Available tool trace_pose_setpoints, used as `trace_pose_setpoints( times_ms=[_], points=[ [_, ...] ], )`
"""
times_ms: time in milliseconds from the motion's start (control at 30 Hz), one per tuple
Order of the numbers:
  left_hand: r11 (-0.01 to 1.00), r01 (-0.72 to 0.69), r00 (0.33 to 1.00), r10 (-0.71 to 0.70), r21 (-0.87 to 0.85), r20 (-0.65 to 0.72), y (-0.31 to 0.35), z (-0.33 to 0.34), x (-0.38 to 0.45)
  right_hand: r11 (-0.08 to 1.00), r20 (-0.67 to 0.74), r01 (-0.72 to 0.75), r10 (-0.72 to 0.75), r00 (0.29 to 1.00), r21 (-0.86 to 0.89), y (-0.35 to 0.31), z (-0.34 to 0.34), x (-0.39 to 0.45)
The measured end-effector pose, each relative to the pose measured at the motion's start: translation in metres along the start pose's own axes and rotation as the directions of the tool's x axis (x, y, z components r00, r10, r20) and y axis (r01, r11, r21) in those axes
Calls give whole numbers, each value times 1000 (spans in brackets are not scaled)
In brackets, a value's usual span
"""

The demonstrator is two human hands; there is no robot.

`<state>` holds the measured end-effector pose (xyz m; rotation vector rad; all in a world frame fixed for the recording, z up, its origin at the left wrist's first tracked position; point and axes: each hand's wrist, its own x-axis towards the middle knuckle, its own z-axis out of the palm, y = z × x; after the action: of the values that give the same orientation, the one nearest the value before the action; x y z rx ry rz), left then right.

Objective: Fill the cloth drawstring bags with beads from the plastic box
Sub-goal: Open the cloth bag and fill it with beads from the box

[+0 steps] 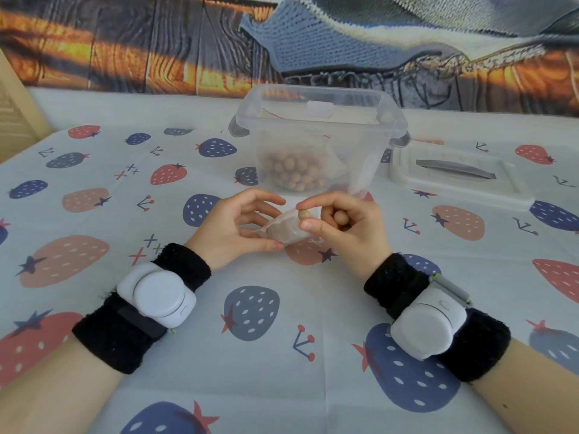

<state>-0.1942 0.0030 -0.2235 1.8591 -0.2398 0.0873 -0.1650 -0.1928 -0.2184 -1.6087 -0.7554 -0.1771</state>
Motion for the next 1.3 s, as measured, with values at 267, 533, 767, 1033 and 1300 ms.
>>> trace_pose_setpoints(
  times_ms=[267, 533, 767, 1033, 1300],
  points=[
    [1000, 18, 1000, -18, -11, -5, 1, -2, 1, 998, -59, 32, -35, 998, -57, 1, -1, 1],
    [999, 33, 999, -33, -11, 27, 0, -2, 1, 992, -115, 43, -57, 992, -119, 6, 1, 1],
    [999, 22, 999, -21, -25, 47, -2, -2, 2, 991, -142, -24, 6, 990, -130, 5, 3, 1],
    [1000, 7, 1000, -7, 1, 27, -6, -4, 3, 969, -118, -215, 201, 972, -118, 7, -6, 6],
    [1000, -15, 998, 15, -13, 56, -6, -1, 2, 959, 102, -127, 157, 982, -254, 10, -2, 1]
  ],
)
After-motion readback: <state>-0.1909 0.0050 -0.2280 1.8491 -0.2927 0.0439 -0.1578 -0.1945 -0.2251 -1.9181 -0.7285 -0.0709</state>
